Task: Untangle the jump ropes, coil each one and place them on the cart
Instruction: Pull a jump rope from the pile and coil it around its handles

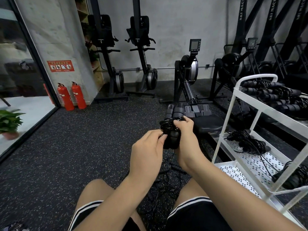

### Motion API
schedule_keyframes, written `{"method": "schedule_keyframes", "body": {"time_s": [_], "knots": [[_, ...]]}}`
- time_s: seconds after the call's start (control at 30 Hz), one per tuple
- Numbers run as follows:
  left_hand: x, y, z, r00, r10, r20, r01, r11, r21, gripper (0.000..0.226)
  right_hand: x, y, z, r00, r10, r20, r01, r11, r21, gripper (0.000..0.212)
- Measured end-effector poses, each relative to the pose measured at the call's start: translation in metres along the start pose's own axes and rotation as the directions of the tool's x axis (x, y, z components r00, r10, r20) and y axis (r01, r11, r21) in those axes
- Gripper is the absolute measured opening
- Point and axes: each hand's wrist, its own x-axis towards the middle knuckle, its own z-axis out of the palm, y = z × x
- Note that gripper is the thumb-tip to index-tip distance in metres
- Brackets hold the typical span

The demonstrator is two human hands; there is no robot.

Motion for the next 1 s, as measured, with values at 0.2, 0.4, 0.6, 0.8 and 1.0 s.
{"method": "schedule_keyframes", "body": {"time_s": [0.2,0.4,0.6,0.8,1.0], "knots": [[-0.004,-0.005,-0.001,0.949,-0.303,0.083,0.314,0.902,-0.295,0.01,0.002,-0.008,-0.003,0.987,-0.07,0.145,0.067,0.997,0.027,0.031],[-0.001,-0.006,-0.01,0.9,-0.373,0.227,0.437,0.766,-0.471,0.018,0.019,-0.037,-0.024,0.942,0.116,0.314,-0.028,0.962,-0.271,0.096],[-0.004,-0.004,-0.01,0.877,-0.295,0.379,0.448,0.786,-0.426,0.024,0.026,-0.044,-0.032,0.884,0.258,0.39,-0.097,0.917,-0.387,0.048],[-0.008,-0.011,-0.009,0.811,-0.353,0.467,0.57,0.656,-0.494,0.034,0.023,-0.039,-0.03,0.975,0.035,0.22,0.079,0.869,-0.489,0.058],[0.001,-0.014,-0.009,0.803,-0.378,0.46,0.592,0.585,-0.554,0.034,0.015,-0.045,-0.017,0.967,-0.13,0.219,0.253,0.582,-0.773,0.064]]}}
